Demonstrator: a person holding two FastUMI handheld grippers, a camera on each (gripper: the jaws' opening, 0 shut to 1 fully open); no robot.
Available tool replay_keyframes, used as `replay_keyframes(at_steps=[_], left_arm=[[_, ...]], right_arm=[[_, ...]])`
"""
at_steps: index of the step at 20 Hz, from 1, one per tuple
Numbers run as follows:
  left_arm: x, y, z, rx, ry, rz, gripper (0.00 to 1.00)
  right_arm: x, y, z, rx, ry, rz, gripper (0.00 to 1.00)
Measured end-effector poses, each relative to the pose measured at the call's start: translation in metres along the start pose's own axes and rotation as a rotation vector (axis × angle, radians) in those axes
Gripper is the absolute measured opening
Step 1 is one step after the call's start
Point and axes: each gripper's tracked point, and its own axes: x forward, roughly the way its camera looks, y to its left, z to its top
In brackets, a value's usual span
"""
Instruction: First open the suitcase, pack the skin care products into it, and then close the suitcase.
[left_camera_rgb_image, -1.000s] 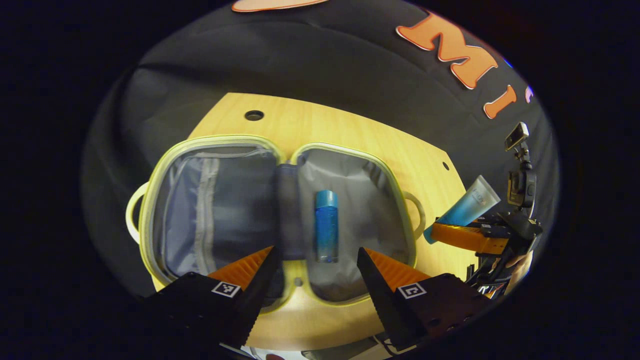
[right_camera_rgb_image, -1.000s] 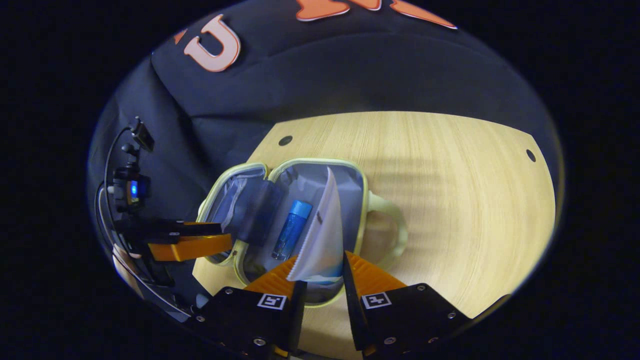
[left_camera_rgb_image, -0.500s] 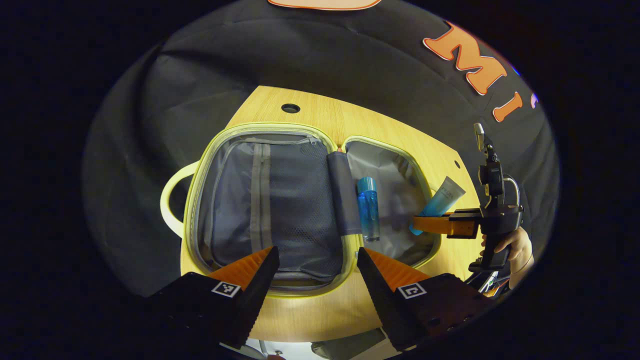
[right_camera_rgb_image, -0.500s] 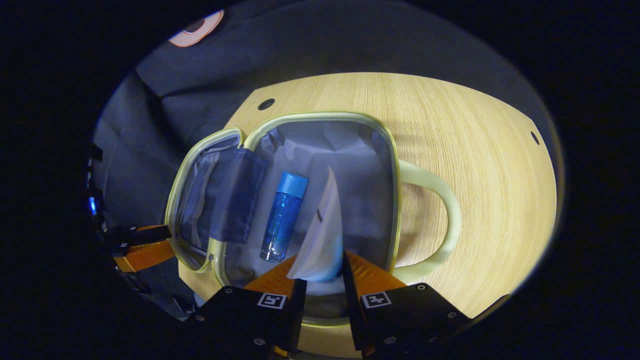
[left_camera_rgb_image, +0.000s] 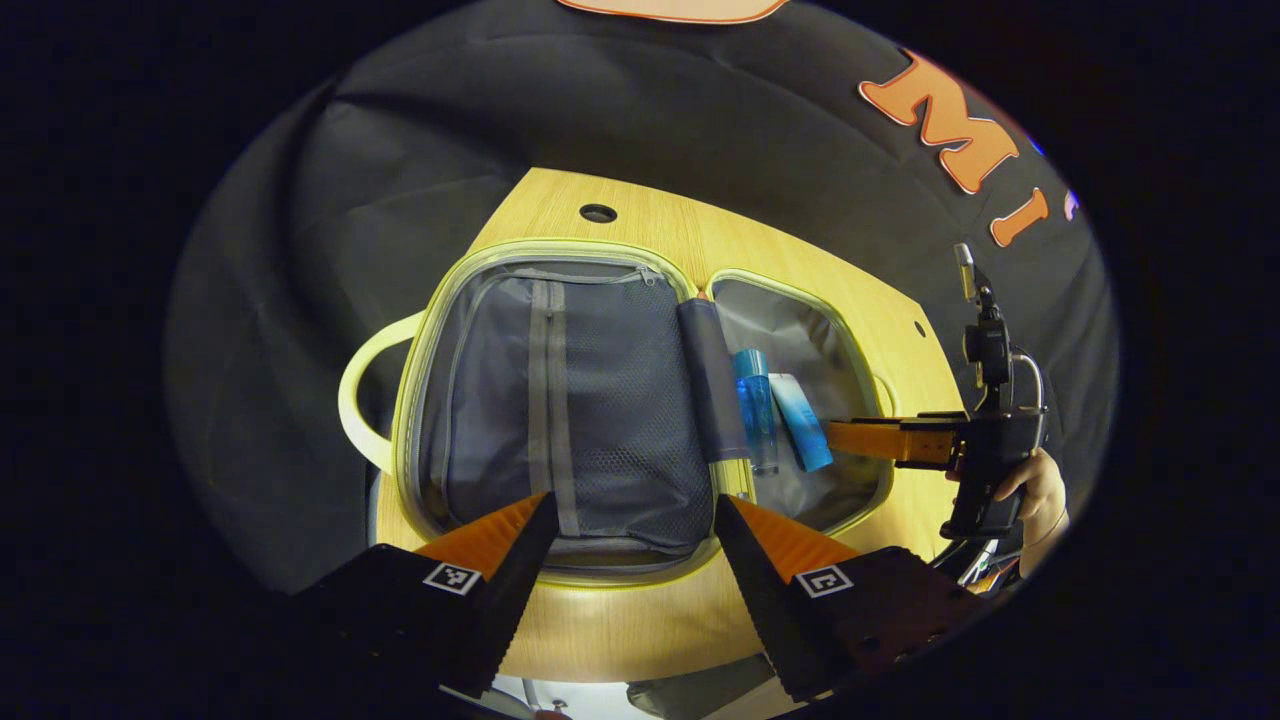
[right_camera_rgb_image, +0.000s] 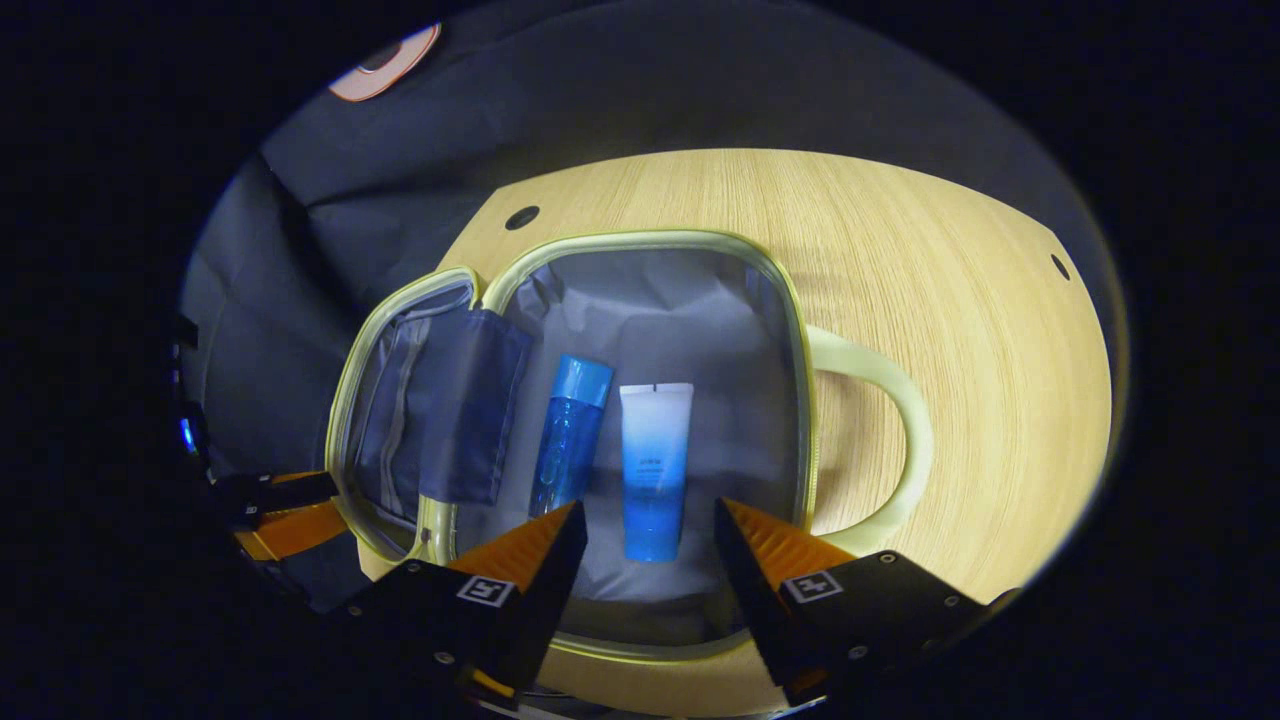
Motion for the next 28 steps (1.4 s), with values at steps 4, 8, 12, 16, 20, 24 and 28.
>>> replay_keyframes(at_steps=[4,8,12,16,20,24,28], left_arm=[[-0.005,0.023,0.004,-0.011,-0.037,0.023,0.98],[-0.016,0.060,0.017,-0.020,-0.081,0.065,0.98],[-0.021,0.100,0.036,-0.050,-0.142,0.089,0.98],[-0.017,0.141,0.058,-0.080,-0.231,0.062,0.98],[0.001,0.180,0.069,-0.137,-0.285,-0.021,0.98],[0.033,0.207,0.069,-0.233,-0.304,-0.080,0.98],[0.055,0.212,0.061,-0.316,-0.283,-0.146,0.98]], right_arm=[[-0.013,0.011,0.011,-0.005,-0.075,0.042,0.95],[-0.025,0.012,0.016,-0.019,-0.121,0.039,0.95],[-0.033,0.014,0.017,-0.016,-0.138,0.036,0.95],[-0.040,0.017,0.018,-0.010,-0.159,0.033,0.95],[-0.049,0.014,0.014,-0.023,-0.163,0.013,0.95],[-0.060,0.000,0.014,-0.026,-0.166,-0.018,0.95],[-0.062,-0.016,0.010,-0.002,-0.159,-0.054,0.96]])
